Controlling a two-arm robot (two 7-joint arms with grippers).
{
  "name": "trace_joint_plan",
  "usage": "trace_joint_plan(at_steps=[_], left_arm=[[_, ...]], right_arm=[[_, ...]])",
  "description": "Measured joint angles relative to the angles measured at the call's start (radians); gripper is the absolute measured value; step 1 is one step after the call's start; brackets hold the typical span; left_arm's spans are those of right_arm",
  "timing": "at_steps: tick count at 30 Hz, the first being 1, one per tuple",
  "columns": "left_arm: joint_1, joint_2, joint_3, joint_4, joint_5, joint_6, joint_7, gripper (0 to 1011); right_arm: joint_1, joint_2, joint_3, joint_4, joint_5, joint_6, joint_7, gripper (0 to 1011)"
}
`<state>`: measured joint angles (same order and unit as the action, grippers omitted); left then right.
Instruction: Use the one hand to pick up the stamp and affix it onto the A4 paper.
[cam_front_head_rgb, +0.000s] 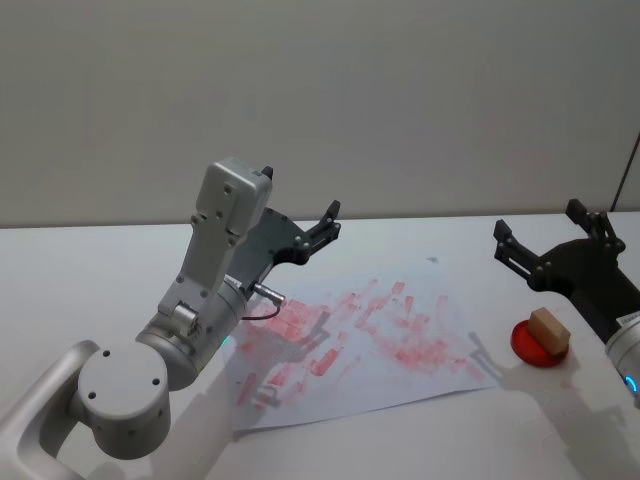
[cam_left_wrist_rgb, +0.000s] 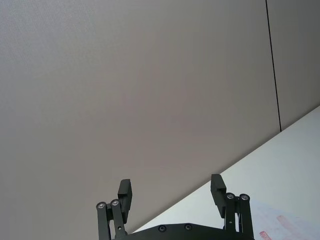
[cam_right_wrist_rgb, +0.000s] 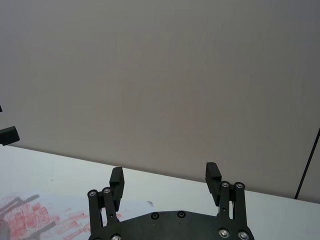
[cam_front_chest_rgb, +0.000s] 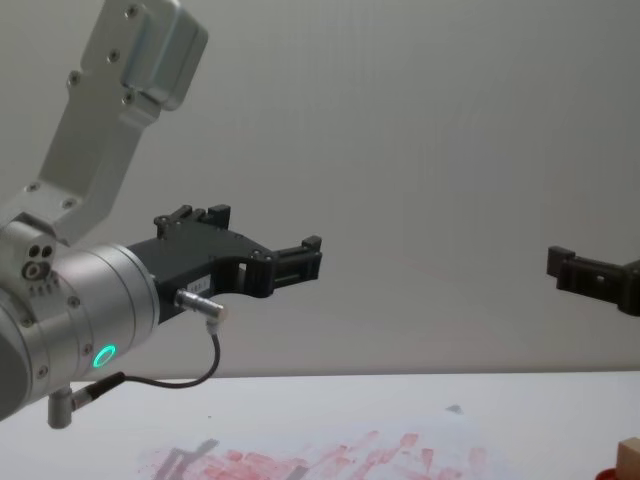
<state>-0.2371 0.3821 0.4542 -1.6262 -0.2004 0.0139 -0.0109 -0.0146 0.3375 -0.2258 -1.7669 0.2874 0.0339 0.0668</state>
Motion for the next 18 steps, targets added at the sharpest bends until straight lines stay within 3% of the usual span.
trace_joint_plan(at_steps=[18], left_arm=[[0.000, 0.000, 0.000, 0.000, 0.000, 0.000, 0.000, 1001]], right_arm=[[0.000, 0.000, 0.000, 0.000, 0.000, 0.000, 0.000, 1001]])
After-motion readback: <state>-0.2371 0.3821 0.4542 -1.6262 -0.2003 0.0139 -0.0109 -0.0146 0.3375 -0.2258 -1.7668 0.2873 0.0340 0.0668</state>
